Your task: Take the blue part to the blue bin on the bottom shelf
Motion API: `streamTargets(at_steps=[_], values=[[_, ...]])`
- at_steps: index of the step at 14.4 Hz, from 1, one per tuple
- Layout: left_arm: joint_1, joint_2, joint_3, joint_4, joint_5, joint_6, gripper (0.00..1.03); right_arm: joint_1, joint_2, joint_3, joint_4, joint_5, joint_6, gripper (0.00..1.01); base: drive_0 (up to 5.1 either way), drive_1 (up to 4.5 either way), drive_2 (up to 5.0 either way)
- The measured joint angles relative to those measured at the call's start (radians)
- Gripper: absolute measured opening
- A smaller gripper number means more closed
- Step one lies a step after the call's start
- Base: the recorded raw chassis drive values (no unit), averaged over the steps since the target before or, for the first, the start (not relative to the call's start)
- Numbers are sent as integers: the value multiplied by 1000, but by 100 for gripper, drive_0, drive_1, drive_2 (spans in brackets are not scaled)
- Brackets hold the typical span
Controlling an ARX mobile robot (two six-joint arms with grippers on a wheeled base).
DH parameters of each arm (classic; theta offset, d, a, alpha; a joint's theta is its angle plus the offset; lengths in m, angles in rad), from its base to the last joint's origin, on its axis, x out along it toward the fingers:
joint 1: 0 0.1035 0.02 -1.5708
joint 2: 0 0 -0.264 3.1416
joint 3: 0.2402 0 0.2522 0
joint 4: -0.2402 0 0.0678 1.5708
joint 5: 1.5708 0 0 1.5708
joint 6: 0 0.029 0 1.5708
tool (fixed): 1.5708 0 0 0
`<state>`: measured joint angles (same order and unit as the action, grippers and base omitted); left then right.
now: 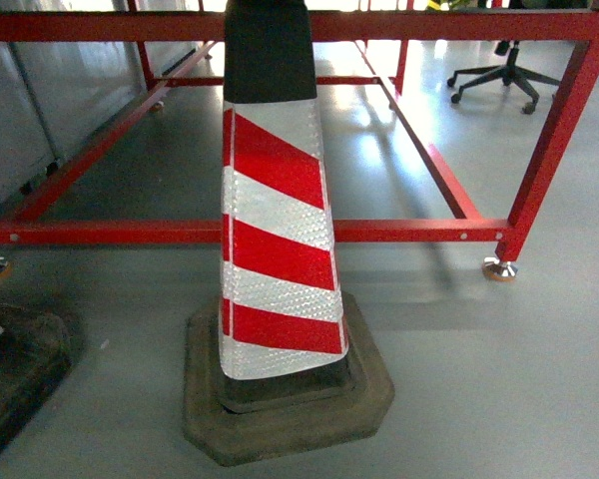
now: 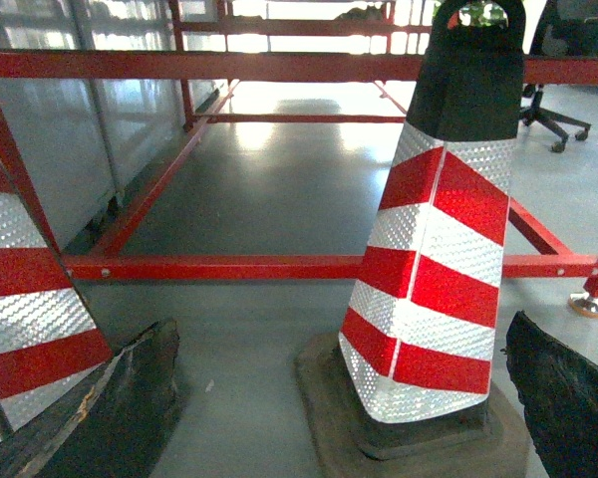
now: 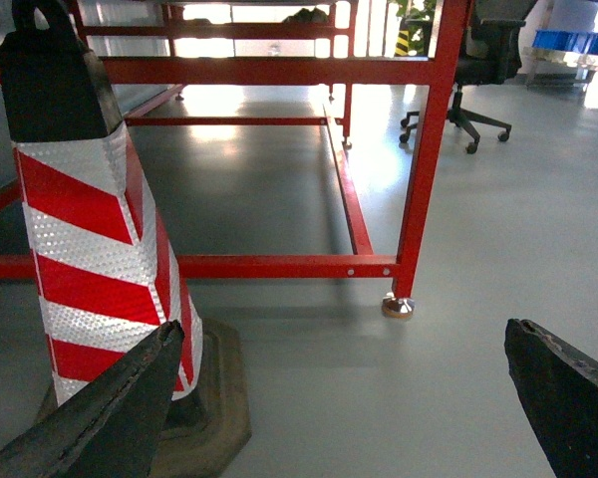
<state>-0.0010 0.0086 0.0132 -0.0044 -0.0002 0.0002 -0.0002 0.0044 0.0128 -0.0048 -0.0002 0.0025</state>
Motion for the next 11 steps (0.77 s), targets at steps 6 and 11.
streamTargets(at_steps=[6,11], values=[[0,0,0,0,0,0,98,0,0,0,0,0,0,98,0,0,0],[0,0,0,0,0,0,98,0,0,0,0,0,0,98,0,0,0]])
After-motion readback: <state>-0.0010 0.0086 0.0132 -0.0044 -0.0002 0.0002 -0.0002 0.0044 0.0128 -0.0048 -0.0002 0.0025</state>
